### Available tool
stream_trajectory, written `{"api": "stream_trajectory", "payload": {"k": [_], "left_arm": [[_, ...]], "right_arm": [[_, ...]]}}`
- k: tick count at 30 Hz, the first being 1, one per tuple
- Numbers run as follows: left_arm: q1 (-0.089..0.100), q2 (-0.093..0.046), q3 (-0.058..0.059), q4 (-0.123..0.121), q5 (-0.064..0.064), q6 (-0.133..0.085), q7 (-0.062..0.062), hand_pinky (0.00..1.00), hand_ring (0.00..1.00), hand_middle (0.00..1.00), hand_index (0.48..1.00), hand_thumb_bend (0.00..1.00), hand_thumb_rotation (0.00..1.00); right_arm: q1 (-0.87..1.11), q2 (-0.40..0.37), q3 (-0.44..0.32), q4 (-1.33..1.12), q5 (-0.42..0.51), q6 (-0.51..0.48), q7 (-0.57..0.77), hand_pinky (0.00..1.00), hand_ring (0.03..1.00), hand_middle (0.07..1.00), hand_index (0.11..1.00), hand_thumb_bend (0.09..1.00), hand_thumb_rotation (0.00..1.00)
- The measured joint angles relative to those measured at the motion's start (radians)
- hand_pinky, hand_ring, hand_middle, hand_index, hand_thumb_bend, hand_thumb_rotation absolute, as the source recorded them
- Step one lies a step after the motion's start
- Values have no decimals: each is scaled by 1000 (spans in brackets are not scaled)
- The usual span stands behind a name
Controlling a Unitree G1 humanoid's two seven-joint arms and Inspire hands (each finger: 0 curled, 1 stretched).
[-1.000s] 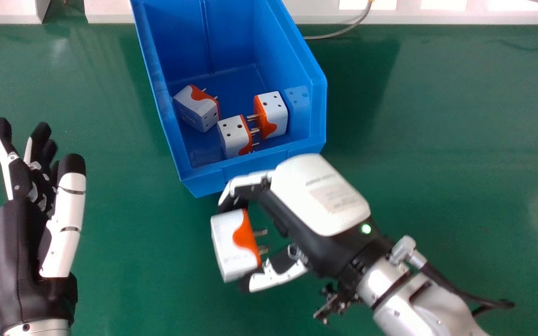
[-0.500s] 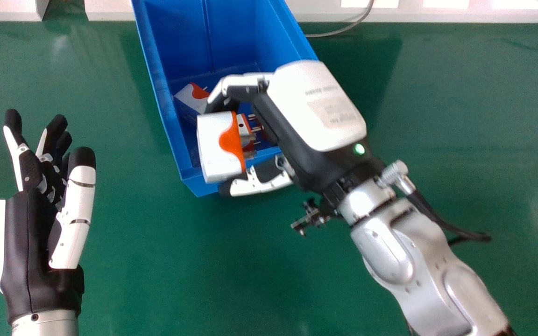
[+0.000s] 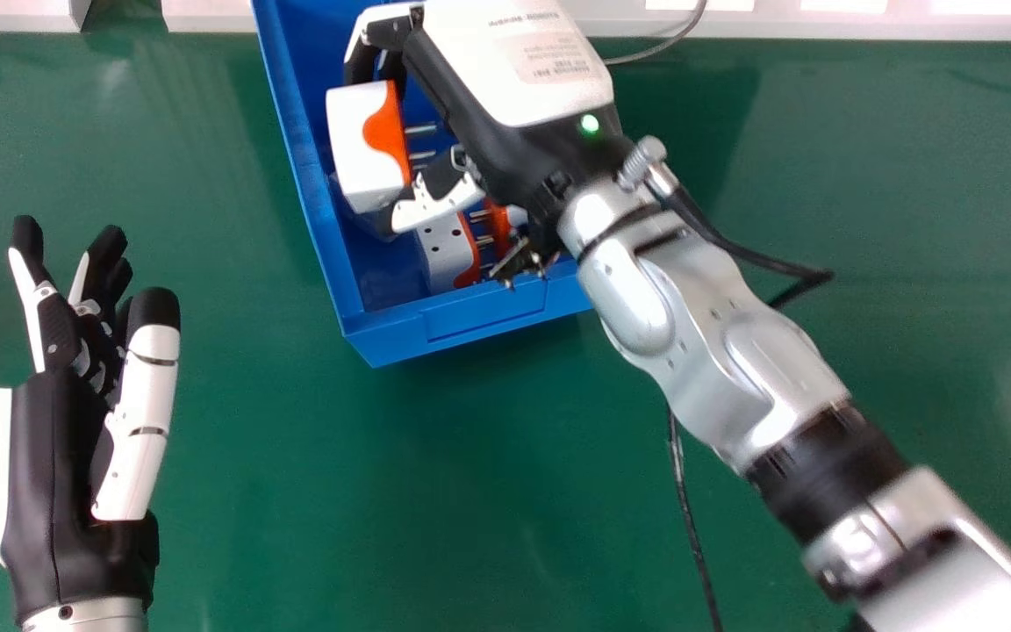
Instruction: Pick all objects and put in blue box
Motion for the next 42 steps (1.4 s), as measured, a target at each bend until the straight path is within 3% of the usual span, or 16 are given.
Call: {"api": "stream_trajectory", "payload": {"k": [7,11,14,19,23,28,33,34,35,37,42], "left_arm": [[27,-2,0,-3,-28,-11,-21,980,977,973,970,468,730],[40,-3,2,-4,-29,-12,-19,964,972,970,967,502,715],[49,-9,1,-5,-38,-12,-20,972,977,973,969,508,704],[51,-21,-4,-9,-36,-14,-16,986,985,983,982,453,683],[55,-36,-17,-9,-33,-32,-8,974,978,976,976,452,694],[70,-53,-21,-10,-20,-47,3,986,985,981,974,447,707],[74,-54,-23,-11,-15,-47,6,969,972,971,965,447,705],[74,-54,-24,-11,-15,-48,7,969,971,970,964,442,702],[73,-54,-25,-11,-15,-48,7,972,972,972,965,440,701],[73,-54,-28,-14,-16,-48,7,990,981,980,972,422,696],[72,-54,-29,-17,-16,-47,7,1000,992,990,985,429,714]], "right_arm": [[-184,45,41,314,-2,15,-47,247,366,485,532,510,0],[-245,68,67,420,-2,33,-75,221,374,503,529,507,0],[-268,78,71,472,2,31,-96,232,374,499,550,505,0],[-279,89,73,530,19,31,-97,267,395,524,528,507,0],[-281,103,86,555,34,44,-88,314,412,550,493,509,0],[-292,118,97,567,38,81,-52,300,448,581,510,487,0],[-295,123,96,567,53,91,-40,307,449,562,502,491,0],[-295,125,95,567,60,93,-34,349,441,554,499,499,0],[-295,128,94,567,68,101,-27,413,522,610,497,501,50],[-295,140,95,569,76,130,-20,601,728,772,688,506,213],[-295,146,102,569,78,139,-19,809,931,959,891,501,421]]}}
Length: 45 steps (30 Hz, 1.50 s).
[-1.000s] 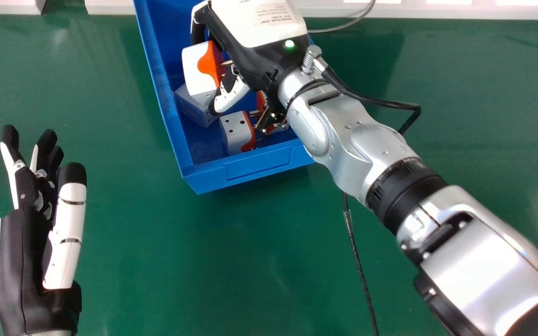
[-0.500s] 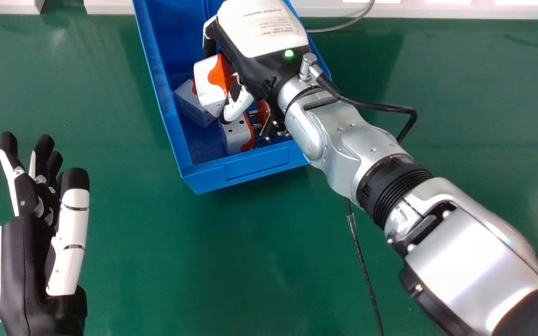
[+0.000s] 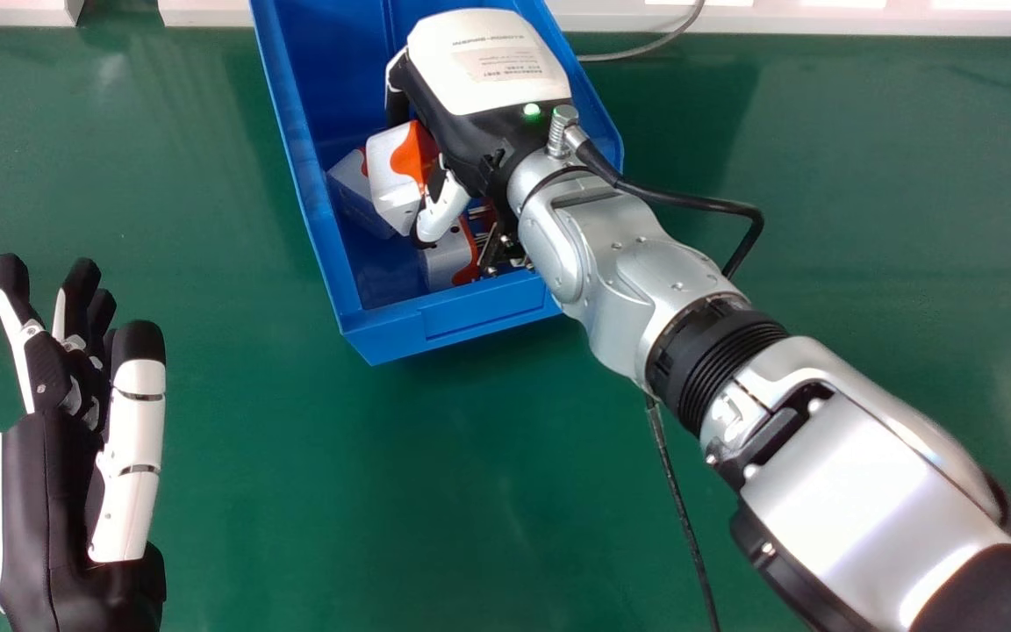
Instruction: Pick all objects and put in blue box
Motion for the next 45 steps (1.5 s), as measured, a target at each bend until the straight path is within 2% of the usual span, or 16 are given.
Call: {"api": "stream_trajectory", "payload": {"k": [3,7,10,13,16,19,22,28,31,34,36,39,41,44,45], "left_arm": [[-3,1,0,2,5,0,0,992,988,985,982,465,724],[-7,1,1,2,18,0,3,981,982,981,979,447,739],[-15,1,1,8,20,-1,4,985,983,983,980,458,743],[-19,3,3,11,20,-1,3,981,982,982,979,426,712],[-31,4,4,17,21,-1,4,973,980,982,978,434,713],[-40,6,5,20,28,-2,5,979,982,986,981,449,734],[-48,11,10,23,47,-2,8,962,971,975,971,443,715],[-64,18,10,33,47,-3,11,961,967,972,965,396,671],[-72,23,10,35,47,-3,11,952,960,967,957,430,659],[-81,25,10,41,49,-3,12,927,946,957,944,425,655],[-87,26,10,43,56,-3,13,938,944,950,933,409,653],[-99,31,9,54,56,-3,13,962,953,955,935,392,666],[-105,33,7,56,56,-3,5,983,965,962,943,399,674],[-111,37,-1,59,53,-5,-9,998,973,967,945,429,663],[-112,37,-2,62,48,-8,-14,999,973,967,944,443,665]], "right_arm": [[0,-3,18,0,-4,3,0,901,991,996,973,506,522],[0,-6,42,0,-6,21,3,965,1000,1000,999,518,570],[0,-4,58,0,-6,48,19,993,1000,1000,1000,497,539],[0,-4,73,1,-7,70,37,997,1000,1000,1000,479,459],[0,-3,73,0,-3,84,42,997,1000,1000,1000,483,387],[0,-3,70,-3,3,92,46,995,1000,1000,1000,469,366],[0,-2,52,-11,25,104,45,984,1000,1000,1000,458,340],[14,-5,26,-86,44,128,8,987,1000,1000,999,378,288],[57,-13,17,-174,48,130,-22,985,1000,1000,999,348,246],[125,-31,15,-294,45,149,-33,996,1000,1000,1000,333,260],[196,-57,14,-420,38,168,-31,990,1000,1000,1000,316,264],[334,-106,16,-631,20,170,-35,971,1000,1000,1000,293,320],[433,-140,20,-767,-7,169,-42,902,999,1000,989,290,382],[595,-193,15,-966,-12,159,-53,884,1000,1000,997,261,422],[648,-207,9,-1023,-9,144,-53,885,1000,1000,999,256,433]]}}
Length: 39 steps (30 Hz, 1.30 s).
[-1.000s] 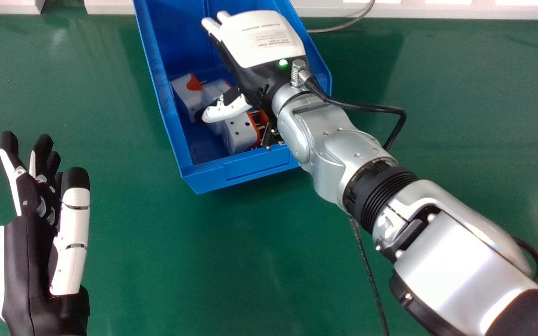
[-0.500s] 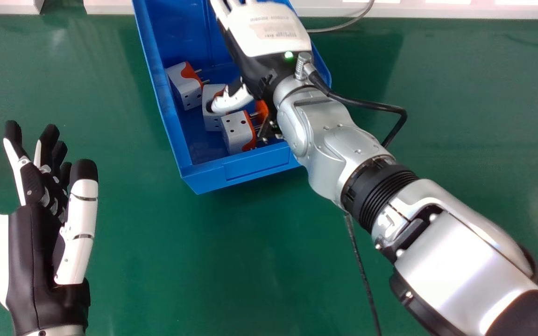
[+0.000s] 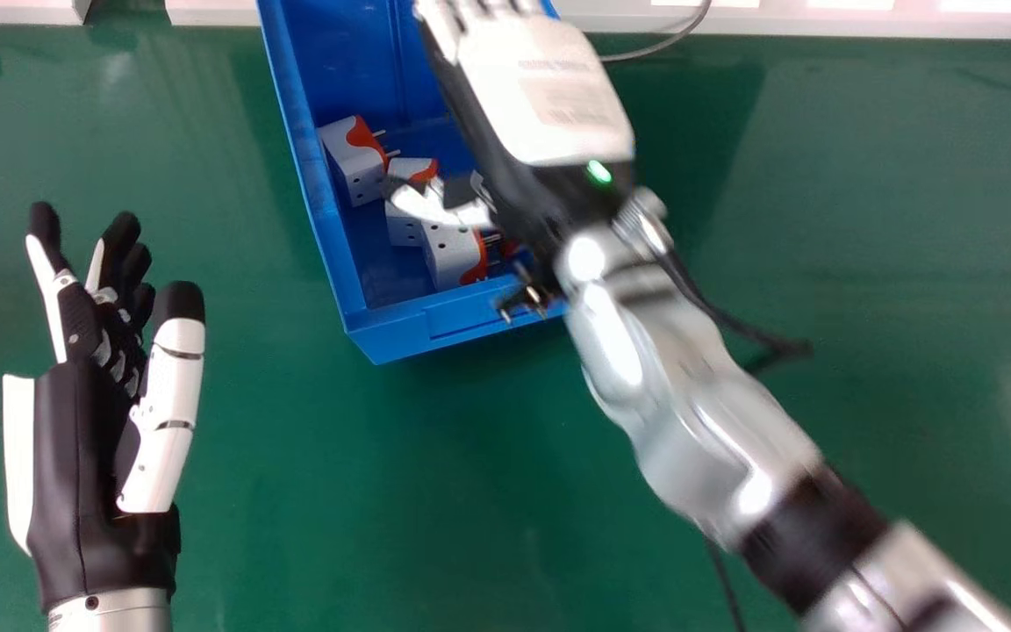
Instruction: Pick all objects and put in blue box
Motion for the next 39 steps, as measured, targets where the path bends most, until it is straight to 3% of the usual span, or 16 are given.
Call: {"api": "stream_trajectory", "payload": {"k": [5,9,15,21,24,33,39], "left_arm": [[-10,4,-4,28,-9,-15,-15,996,978,973,955,474,698],[-13,8,0,47,-20,-34,-24,998,978,974,953,467,677],[-16,18,8,70,-35,-36,-28,992,969,968,944,463,646],[-23,26,10,85,-42,-45,-35,980,967,966,945,503,652],[-22,28,16,92,-47,-45,-35,974,964,962,941,506,650],[-9,40,31,97,-63,-57,-55,1000,981,975,958,472,663],[2,40,46,97,-73,-57,-58,999,981,975,954,490,647]], "right_arm": [[230,-67,-34,-211,41,-96,5,951,1000,1000,1000,280,683],[444,-136,-86,-314,129,-264,-6,927,1000,1000,1000,359,859],[719,-226,-218,-381,166,-424,-58,940,1000,1000,1000,340,860],[832,-222,-347,-388,208,-497,-111,965,1000,1000,1000,304,860],[839,-206,-405,-356,249,-518,-119,967,1000,1000,1000,271,824],[824,-158,-512,-278,327,-511,-102,959,1000,1000,1000,346,955],[788,-142,-542,-262,362,-488,-62,964,1000,1000,1000,363,1000]]}}
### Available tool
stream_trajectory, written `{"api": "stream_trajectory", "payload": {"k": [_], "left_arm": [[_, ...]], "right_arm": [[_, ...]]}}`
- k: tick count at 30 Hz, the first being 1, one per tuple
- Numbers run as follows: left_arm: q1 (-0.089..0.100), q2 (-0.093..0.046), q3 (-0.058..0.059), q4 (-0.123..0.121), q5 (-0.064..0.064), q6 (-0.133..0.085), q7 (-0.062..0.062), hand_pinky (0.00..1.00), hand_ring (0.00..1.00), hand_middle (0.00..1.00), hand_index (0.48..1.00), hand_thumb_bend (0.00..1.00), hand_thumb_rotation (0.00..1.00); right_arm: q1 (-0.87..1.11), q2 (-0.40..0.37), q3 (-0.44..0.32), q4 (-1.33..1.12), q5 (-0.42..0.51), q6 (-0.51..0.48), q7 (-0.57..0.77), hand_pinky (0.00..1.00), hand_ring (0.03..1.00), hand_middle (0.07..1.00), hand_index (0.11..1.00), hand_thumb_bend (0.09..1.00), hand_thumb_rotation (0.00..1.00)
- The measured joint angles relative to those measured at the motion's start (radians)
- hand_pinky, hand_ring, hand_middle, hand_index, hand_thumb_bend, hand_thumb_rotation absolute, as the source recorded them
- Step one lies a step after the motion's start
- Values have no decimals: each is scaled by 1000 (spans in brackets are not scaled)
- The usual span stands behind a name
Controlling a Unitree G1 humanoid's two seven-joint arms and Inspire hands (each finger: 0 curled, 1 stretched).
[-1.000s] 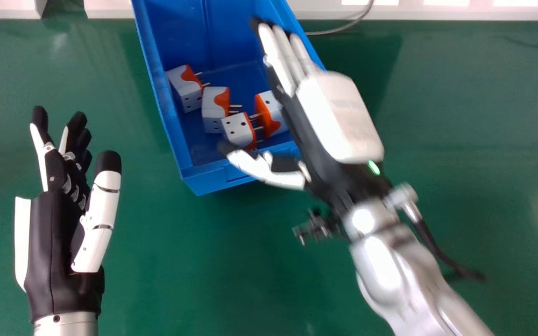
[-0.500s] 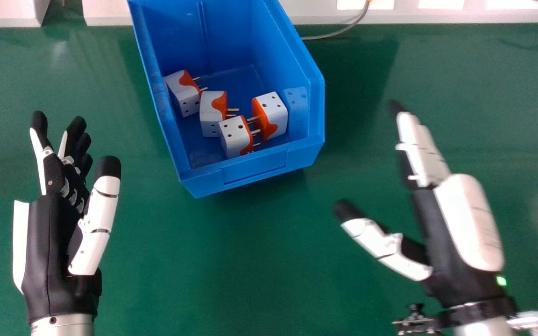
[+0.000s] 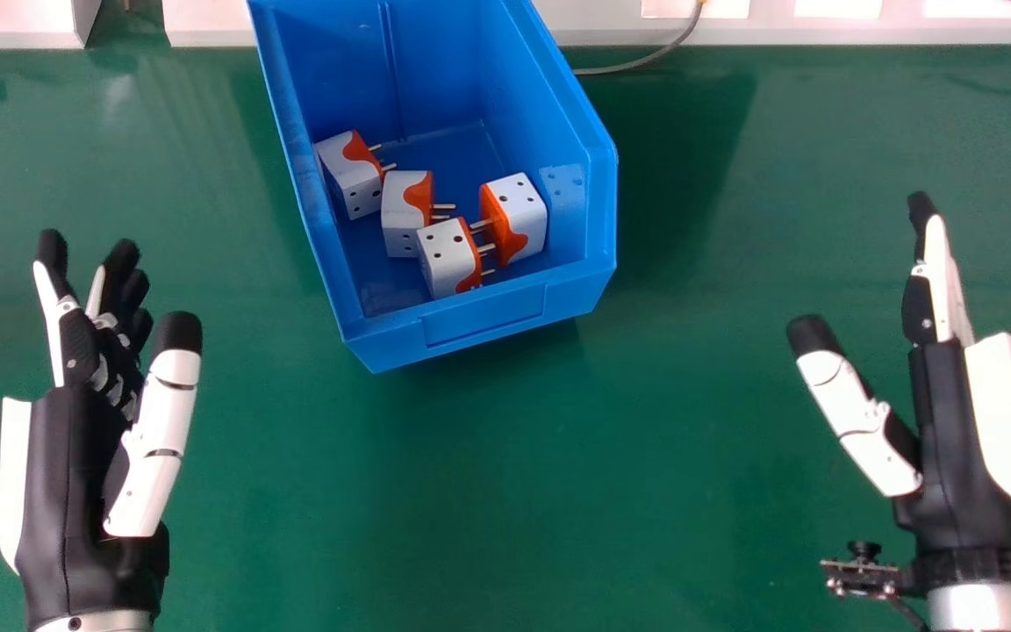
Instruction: Pick all objects and put in blue box
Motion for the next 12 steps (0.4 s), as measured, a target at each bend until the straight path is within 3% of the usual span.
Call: {"api": "stream_trajectory", "payload": {"k": [6,12], "left_arm": [[-5,2,7,2,1,5,2,1000,980,974,950,476,677],[-25,13,10,7,5,27,11,1000,984,980,957,488,706]], "right_arm": [[-35,35,-17,4,69,20,55,999,1000,1000,1000,402,1000],[-61,60,-25,3,119,43,99,1000,1000,1000,1000,418,1000]]}}
